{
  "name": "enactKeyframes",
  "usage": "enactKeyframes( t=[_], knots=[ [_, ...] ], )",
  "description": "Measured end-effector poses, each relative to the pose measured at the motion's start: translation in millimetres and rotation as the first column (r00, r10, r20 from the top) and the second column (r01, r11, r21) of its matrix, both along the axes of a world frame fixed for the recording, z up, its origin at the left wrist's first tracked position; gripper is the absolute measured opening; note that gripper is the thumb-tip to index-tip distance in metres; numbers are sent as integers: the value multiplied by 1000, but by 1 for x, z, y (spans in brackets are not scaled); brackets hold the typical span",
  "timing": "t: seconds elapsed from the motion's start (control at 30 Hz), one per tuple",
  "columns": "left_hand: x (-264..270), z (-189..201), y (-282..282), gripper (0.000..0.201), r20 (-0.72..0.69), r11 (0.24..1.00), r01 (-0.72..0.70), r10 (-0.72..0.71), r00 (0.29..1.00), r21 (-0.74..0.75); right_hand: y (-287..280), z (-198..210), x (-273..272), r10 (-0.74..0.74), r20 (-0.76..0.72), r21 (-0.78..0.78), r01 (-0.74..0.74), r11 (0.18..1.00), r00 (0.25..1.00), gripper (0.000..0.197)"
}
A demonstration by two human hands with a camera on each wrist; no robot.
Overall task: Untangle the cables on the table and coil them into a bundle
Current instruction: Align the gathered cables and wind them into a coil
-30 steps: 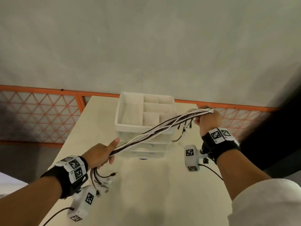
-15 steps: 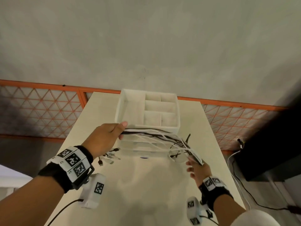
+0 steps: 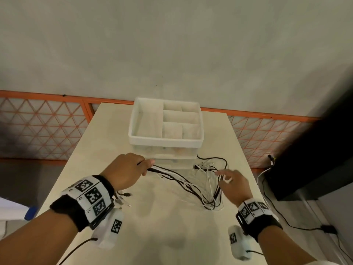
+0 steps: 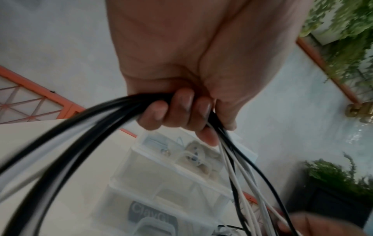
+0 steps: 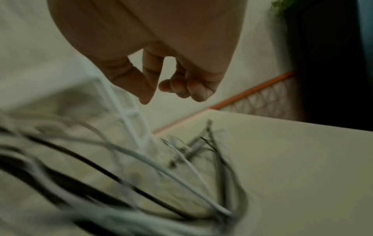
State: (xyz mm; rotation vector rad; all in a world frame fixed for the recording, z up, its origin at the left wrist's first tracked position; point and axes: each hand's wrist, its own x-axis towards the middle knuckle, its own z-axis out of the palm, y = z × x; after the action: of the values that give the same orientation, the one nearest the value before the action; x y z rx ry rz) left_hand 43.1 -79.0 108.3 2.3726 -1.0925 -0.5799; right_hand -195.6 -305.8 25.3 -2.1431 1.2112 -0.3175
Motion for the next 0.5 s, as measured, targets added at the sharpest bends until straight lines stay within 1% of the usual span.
enactKeyframes(
  t=[0.03,0.07,0.1,0.13,0.17,0.2,0.23,0.27,0.3,0.37,0.43,0.5],
  knots=[
    [-3,3,-2,53,1,1000,12,-12,1000,1,7,17,10,23,134,-30,-19,999,991,27],
    [-5,6,-3,54,1,1000,24,-24,1000,-2,16,34,21,56,265,-30,-50,998,963,21],
    [-8,9,-5,54,0,999,34,-34,999,-7,27,50,31,111,361,-8,-116,993,926,19],
    [-11,12,-7,55,-5,999,43,-43,999,-20,40,63,41,197,402,20,-223,975,894,26],
    [-13,15,-8,55,-18,998,51,-51,999,-41,54,75,51,303,382,48,-346,937,873,43],
    [-16,18,-8,54,-43,995,60,-63,997,-75,68,82,60,414,325,72,-459,886,850,60],
    [-17,20,-8,52,-90,991,67,-78,993,-117,80,86,68,509,260,89,-546,833,820,73],
    [-17,22,-6,47,-159,983,74,-102,982,-168,91,86,76,565,216,84,-592,801,796,77],
    [-17,22,-4,38,-240,972,81,-134,961,-221,99,85,83,567,201,62,-588,806,799,72],
    [-14,20,4,21,-390,950,70,-191,901,-304,105,85,93,470,266,24,-493,869,841,49],
    [-11,10,16,17,-481,936,7,-187,856,-352,102,85,96,352,377,9,-383,924,857,29],
    [-10,-2,25,22,-491,938,-68,-115,863,-340,95,84,94,250,483,17,-295,955,839,20]
  ],
)
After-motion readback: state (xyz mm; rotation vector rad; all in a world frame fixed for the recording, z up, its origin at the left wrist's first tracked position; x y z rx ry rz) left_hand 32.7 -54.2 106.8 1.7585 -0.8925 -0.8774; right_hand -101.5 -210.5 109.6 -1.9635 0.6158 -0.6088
